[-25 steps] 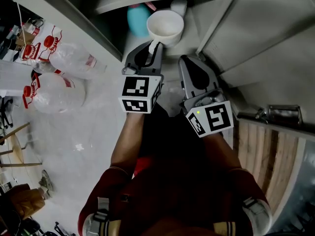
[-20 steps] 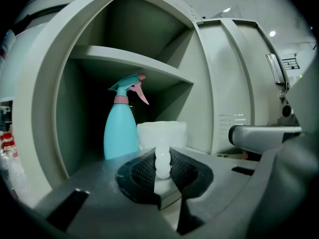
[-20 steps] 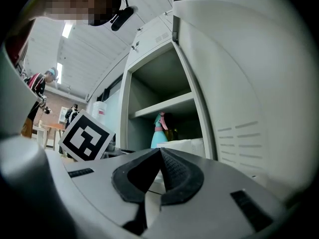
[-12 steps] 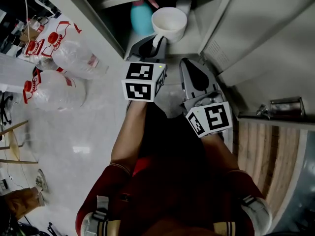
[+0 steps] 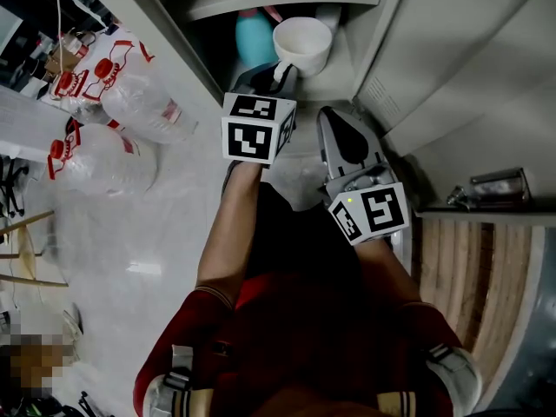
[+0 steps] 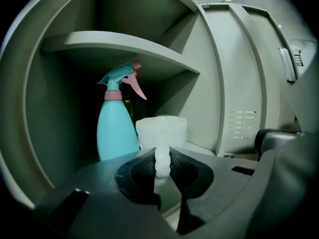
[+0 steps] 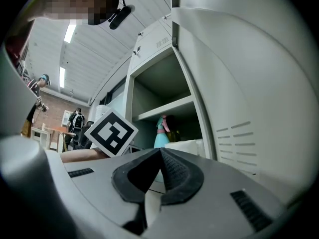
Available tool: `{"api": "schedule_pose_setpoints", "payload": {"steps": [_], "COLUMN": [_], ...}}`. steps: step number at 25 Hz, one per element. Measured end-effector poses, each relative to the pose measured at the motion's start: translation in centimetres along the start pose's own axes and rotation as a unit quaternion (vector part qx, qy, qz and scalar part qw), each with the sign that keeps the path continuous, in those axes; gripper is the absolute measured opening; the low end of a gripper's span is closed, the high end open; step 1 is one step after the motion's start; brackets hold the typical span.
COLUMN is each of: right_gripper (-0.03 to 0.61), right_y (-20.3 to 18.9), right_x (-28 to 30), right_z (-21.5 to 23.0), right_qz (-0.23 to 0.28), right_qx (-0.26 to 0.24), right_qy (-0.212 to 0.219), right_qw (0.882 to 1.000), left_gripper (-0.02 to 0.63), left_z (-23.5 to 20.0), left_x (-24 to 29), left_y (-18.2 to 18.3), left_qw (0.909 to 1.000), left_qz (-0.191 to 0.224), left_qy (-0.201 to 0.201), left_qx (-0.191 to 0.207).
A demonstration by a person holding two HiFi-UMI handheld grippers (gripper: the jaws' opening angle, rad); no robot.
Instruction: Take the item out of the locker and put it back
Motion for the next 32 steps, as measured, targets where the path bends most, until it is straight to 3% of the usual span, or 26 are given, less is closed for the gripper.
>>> {"api": "schedule_pose_setpoints", "payload": {"steps": [11, 17, 32], "right_gripper": [-0.002, -0.002, -0.002], "right_y": [0.2, 0.1, 1.8], "right_x": [0.5, 0.6, 2.3], "right_z": [0.6, 0.6, -1.4], "right_qz": [-0.006, -0.011, -0.045], "right_qx": [-0.001, -0.003, -0.009], "right_qy": [0.01, 0.012, 0.016], "right_qw": [1.0, 1.0, 0.999], "left_gripper": [0.056, 0.122, 0.132], "left_z": [-0.3, 0.0, -0.4], "left_x": [0.7, -0.2, -5.4], "left_y": [0.5, 0.0, -0.8], "left_qw": [0.9999, 0.9999, 0.9965], "left_qz": [-0.013, -0.005, 0.076], "left_qy": [0.001, -0.005, -0.03], "left_qx": [0.005, 0.011, -0.016]}}
Point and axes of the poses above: the fingertips, and each gripper's own axes: x forward along the fingers, z to its right, y out of its top, the point moved 1 cm from there along -x, backward along the fingers, and after that the axes turned 14 degrees about -z, right-handed, at the moved point
